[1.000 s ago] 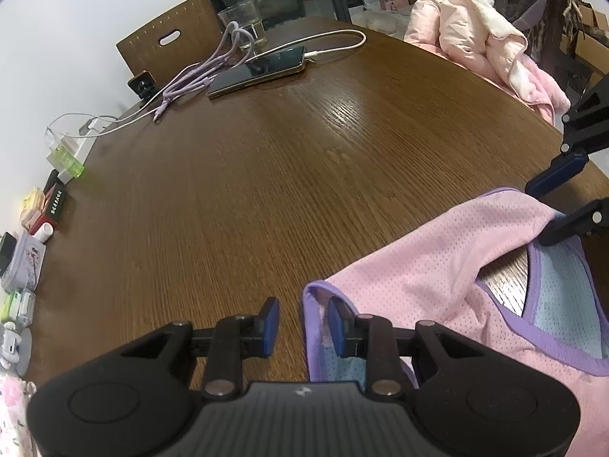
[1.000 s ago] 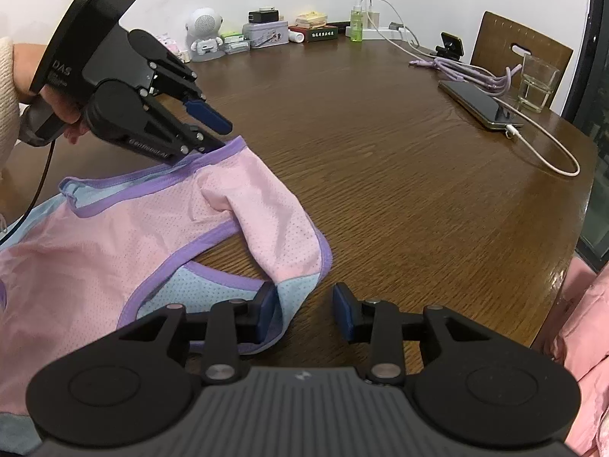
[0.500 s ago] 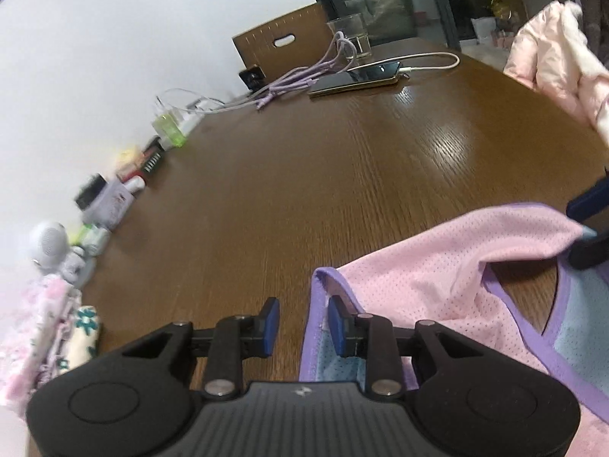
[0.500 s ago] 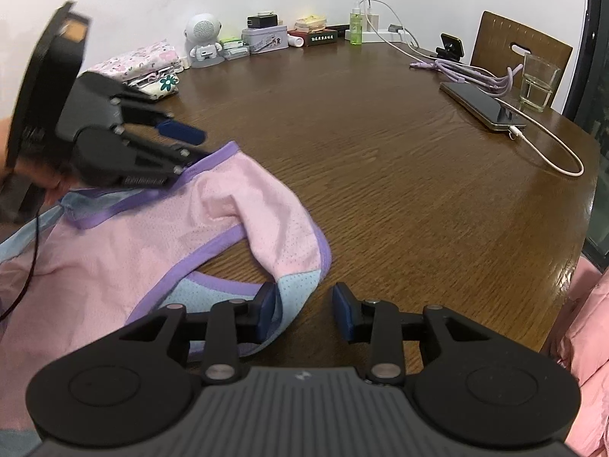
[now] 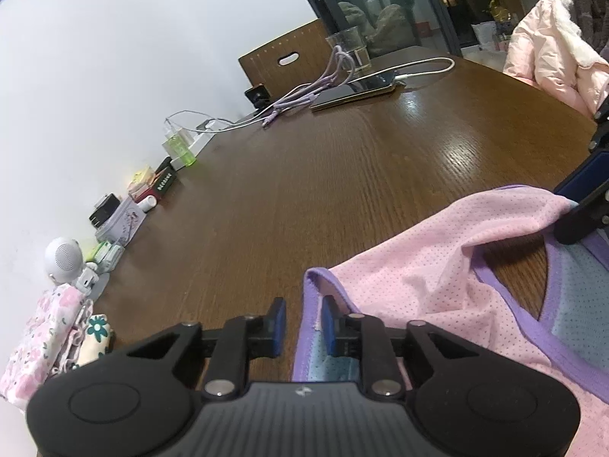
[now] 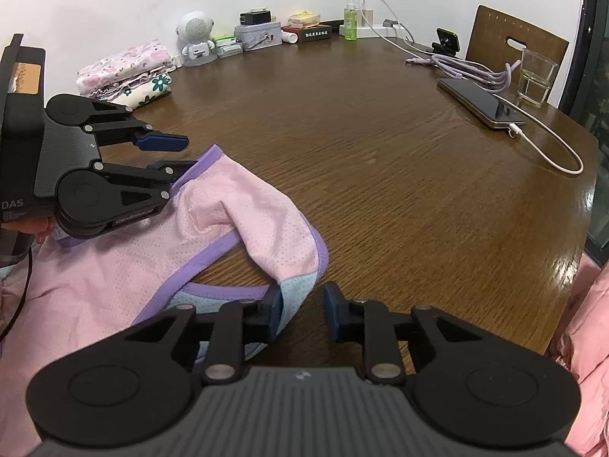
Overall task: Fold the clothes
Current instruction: 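Hold the garment edge with the right gripper while the left gripper pinches the pink panel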
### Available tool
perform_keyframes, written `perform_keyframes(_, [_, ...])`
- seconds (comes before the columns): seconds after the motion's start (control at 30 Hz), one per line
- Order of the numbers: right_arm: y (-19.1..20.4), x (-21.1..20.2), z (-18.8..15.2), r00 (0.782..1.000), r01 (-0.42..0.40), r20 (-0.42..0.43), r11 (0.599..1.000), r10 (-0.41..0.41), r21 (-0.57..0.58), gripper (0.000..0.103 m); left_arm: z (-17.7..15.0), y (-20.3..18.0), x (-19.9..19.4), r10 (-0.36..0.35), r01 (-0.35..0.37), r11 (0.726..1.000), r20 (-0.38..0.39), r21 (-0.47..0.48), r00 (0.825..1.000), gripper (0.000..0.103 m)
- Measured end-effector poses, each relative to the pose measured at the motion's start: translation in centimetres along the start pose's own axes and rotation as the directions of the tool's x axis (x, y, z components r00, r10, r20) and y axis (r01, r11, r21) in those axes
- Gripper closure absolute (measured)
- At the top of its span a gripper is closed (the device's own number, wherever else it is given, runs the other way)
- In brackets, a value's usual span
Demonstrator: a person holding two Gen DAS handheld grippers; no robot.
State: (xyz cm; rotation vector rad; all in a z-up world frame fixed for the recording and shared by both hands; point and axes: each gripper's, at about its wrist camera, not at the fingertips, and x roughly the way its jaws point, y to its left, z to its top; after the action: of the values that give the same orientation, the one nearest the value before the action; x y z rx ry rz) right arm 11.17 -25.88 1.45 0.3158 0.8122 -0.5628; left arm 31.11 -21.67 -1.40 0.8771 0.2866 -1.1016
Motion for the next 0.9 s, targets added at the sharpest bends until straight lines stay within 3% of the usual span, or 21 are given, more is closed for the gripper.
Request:
perform_keyframes(0.2, [0.0, 0.0, 0.0, 1.0, -0.006, 0.002, 1.0, 0.006, -0.004, 0.093, 0.0, -0.4, 0.1, -0.019, 0.019, 1.0, -0.005, -0.011, 1.0, 0.103])
perform_keyframes(0.63, [0.4, 0.2, -0.1, 1.0, -0.013, 0.014, 0.999, 0.013, -0.029, 0.098, -0.4, 1.4, 0.3, 0.067, -0.069, 0.995, -0.025, -0.069, 0.997, 0.103])
perform_keyframes(0.7, [0.6, 0.2, -0.1, 1.0, -0.012, 0.017, 0.999, 0.012, -0.037, 0.098, -0.4, 1.6, 0.5, 0.061, -0.063, 0.996, -0.027, -0.068, 0.998, 0.103])
perform_keyframes(0.9, [0.6, 0.3, 0.0, 1.0, -0.017, 0.02, 0.999, 0.018, -0.05, 0.098, -0.1, 3.4, 0.3, -0.074, 0.073, 0.984, 0.001, -0.165, 0.997, 0.099])
